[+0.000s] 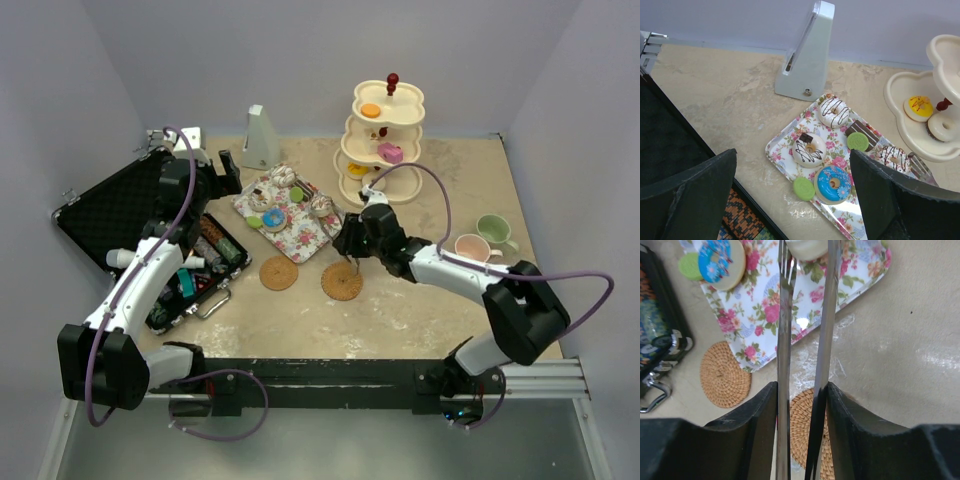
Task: Serve the afternoon tea
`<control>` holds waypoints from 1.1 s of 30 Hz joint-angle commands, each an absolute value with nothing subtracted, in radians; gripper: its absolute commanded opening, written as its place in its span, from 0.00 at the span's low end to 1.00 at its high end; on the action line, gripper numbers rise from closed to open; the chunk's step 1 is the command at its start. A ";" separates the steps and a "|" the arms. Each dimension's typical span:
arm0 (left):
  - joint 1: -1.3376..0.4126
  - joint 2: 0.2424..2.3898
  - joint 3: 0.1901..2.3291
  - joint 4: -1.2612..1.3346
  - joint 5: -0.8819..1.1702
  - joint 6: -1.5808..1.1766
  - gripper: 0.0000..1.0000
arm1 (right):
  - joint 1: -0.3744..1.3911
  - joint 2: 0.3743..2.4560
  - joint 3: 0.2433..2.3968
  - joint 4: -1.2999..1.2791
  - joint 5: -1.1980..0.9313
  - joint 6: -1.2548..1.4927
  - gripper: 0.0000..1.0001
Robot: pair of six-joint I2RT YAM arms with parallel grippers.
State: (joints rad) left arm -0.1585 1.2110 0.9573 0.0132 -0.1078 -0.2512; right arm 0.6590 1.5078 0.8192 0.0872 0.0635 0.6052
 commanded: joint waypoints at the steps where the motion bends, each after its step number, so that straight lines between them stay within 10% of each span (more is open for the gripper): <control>1: -0.163 1.209 0.971 0.046 -0.100 -0.262 1.00 | 0.615 1.424 0.861 0.091 0.054 0.594 0.32; 33: -0.164 1.213 0.969 0.048 -0.094 -0.265 1.00 | 0.227 1.238 0.739 0.067 0.003 0.499 0.29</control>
